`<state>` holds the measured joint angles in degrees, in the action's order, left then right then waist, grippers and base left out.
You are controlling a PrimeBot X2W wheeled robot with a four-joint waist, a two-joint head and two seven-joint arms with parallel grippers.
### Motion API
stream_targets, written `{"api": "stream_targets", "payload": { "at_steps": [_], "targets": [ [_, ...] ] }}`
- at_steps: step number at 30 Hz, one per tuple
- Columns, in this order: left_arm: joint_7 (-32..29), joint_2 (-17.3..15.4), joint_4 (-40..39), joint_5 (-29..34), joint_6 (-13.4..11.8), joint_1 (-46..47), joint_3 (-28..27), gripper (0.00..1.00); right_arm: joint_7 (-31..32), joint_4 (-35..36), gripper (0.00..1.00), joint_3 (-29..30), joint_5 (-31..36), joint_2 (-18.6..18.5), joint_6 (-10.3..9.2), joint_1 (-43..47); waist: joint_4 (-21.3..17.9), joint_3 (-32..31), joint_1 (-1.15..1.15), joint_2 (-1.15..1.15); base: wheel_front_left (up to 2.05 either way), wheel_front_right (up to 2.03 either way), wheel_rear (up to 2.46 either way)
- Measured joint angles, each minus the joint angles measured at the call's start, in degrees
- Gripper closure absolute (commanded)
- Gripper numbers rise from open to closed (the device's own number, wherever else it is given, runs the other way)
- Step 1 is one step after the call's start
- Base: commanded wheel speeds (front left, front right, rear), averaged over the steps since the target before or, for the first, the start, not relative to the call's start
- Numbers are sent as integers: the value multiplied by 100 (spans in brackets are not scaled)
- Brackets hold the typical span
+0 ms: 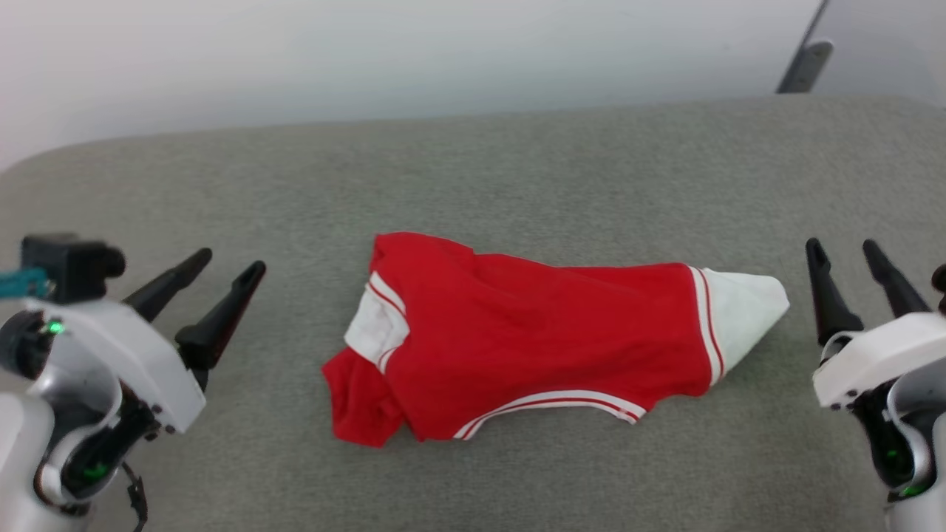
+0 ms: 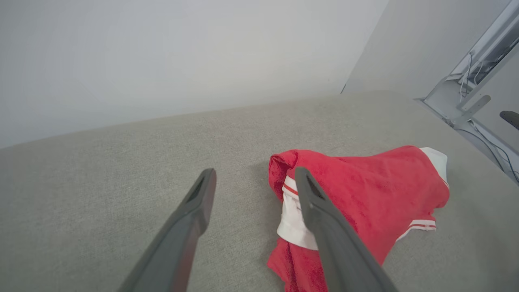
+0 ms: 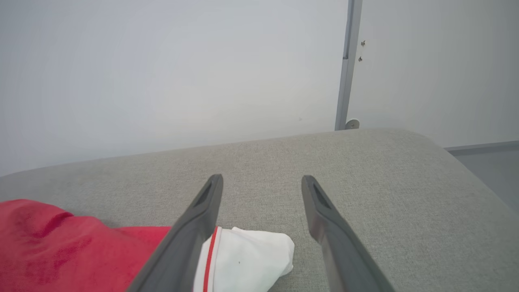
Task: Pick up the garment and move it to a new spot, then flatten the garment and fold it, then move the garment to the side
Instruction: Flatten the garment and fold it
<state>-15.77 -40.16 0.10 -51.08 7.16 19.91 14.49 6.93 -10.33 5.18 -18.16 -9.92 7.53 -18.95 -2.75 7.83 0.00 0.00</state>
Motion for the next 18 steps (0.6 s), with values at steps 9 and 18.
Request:
{"api": "stream_targets", "payload": {
  "at_steps": [9, 18],
  "targets": [
    [-1516, 0, 381, -521, -90, 586, 553, 0, -224, -21, 0, 76, -98, 222, 0, 188, -327, 257, 0, 0, 0, 0, 0],
    [-2129, 154, 832, -499, -137, 857, 975, 0, -291, -82, 0, 49, -104, 302, 0, 188, -527, 455, 0, 0, 0, 0, 0]
  ]
}}
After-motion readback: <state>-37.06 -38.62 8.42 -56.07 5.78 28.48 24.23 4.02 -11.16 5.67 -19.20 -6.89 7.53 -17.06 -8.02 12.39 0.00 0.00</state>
